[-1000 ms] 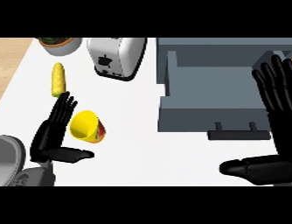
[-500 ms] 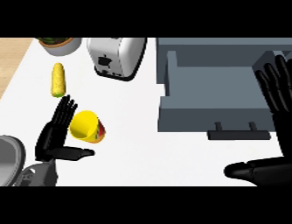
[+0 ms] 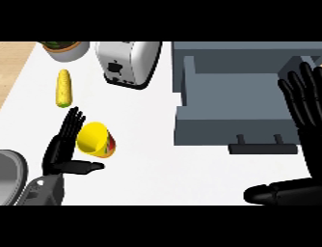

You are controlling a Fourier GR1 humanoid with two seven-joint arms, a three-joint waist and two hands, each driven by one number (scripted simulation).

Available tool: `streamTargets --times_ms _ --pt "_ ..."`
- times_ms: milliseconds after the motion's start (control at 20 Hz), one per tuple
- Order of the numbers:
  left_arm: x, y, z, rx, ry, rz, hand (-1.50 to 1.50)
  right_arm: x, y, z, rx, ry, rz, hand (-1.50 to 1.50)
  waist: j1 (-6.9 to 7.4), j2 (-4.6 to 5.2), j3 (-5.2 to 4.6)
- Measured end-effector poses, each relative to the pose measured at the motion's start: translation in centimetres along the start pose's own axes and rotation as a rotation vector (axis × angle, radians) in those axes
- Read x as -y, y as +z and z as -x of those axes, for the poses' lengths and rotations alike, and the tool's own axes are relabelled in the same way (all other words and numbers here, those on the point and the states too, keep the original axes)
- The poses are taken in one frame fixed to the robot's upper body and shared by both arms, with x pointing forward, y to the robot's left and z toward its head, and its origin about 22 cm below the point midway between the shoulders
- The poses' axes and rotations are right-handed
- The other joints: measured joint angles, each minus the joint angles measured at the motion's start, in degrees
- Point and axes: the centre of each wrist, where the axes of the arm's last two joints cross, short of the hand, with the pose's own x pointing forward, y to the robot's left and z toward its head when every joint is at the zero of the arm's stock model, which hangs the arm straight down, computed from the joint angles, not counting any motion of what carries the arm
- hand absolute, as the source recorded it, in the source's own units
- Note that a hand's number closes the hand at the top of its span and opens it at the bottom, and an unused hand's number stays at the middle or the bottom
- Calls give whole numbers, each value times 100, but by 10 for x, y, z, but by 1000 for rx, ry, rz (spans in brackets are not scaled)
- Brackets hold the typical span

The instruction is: Pick up the cup, place it into the drawer and close the drawer

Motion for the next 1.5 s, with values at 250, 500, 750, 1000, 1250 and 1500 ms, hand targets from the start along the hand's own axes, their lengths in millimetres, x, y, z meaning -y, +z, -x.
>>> streamTargets --times_ms 250,500,750,1000,1250,1500 --pt "4 2 11 -3 5 16 -150 2 6 5 -3 -5 6 -150 -4 1 1" --pt "4 3 22 4 33 35 -150 7 1 2 3 -4 6 -150 -8 3 -2" --pt "9 -5 23 5 57 31 -150 7 4 -1 -2 -11 -1 -150 -9 2 -2" --pt "4 -10 23 -13 87 18 -150 4 7 -5 -5 -8 1 -150 -32 9 -4" --pt "13 -15 26 -32 147 48 -150 2 2 -2 -7 -6 -7 -150 -33 16 -6" --pt "21 -14 30 -38 201 83 150 4 6 4 -7 -12 -2 -150 -34 16 -4"
